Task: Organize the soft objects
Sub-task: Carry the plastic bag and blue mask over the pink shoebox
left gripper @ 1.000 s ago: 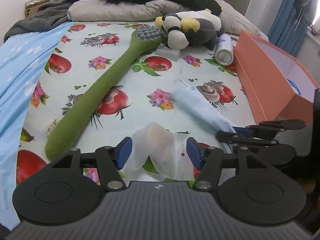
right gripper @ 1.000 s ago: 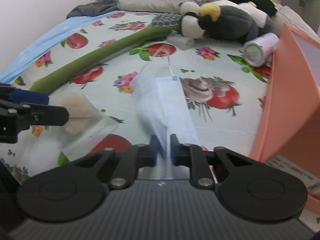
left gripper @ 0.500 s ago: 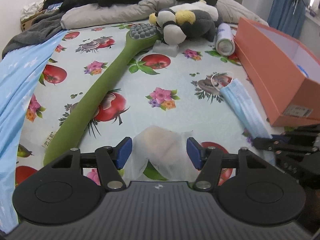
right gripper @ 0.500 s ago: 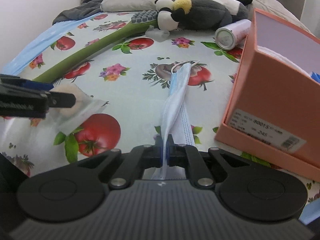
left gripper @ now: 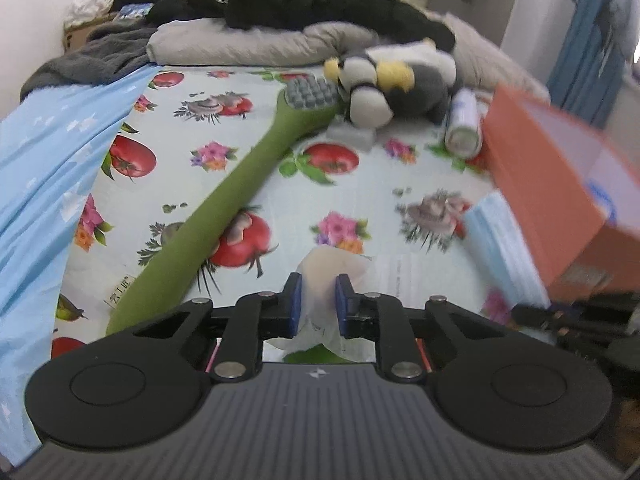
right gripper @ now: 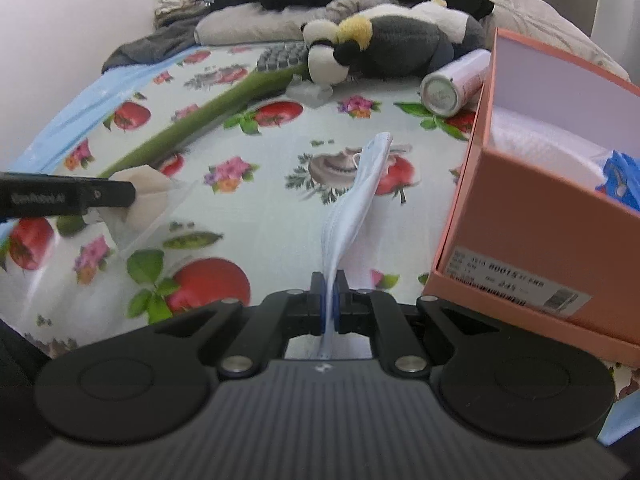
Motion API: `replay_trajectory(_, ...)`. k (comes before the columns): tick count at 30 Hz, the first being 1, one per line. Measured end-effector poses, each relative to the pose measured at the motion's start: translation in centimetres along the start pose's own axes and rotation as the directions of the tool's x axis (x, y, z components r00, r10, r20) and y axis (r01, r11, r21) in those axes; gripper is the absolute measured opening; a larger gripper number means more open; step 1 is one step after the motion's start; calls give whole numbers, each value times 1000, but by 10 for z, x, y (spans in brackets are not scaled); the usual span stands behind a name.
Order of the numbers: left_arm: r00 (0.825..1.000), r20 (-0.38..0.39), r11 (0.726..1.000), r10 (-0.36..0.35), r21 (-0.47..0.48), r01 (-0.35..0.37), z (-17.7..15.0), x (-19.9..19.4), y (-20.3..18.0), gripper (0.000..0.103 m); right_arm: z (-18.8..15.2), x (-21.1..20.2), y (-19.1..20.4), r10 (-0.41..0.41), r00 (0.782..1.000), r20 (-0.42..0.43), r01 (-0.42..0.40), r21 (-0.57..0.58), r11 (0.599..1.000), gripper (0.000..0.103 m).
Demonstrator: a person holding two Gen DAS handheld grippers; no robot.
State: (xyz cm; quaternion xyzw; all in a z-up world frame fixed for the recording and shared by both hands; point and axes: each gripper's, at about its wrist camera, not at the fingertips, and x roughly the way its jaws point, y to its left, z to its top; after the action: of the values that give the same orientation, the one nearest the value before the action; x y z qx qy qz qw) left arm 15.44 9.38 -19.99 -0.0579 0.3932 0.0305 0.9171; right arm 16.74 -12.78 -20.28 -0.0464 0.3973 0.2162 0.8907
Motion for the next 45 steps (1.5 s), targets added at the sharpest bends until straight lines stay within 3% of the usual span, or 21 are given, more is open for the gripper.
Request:
replay_trajectory(5,998,38,991,-57,-119,61,19,-24,14,20,10,-13,2,14,999,31,-14,9,1000,7)
replay_trajectory(10,995,67,984,-74,-157,83,29,-46,15,20,20,-31,7,25,998,66,-25,-3,1000,7)
replay_trajectory(19,989,118,986,-90,-127,105,34,-91,-13,20,34,-86,13,40,990,137,-39,-12,999,7)
replay_trajectory(31,968,215,986,-131,-77,150,56,-155,-56,20,55,-154,3,41,967,251,-45,11,999,7)
replay_trajectory(45,943,235,972,-236,43,232,84,-178,-127,20,57,-204,-48,-71,949,308,43,98,994,7)
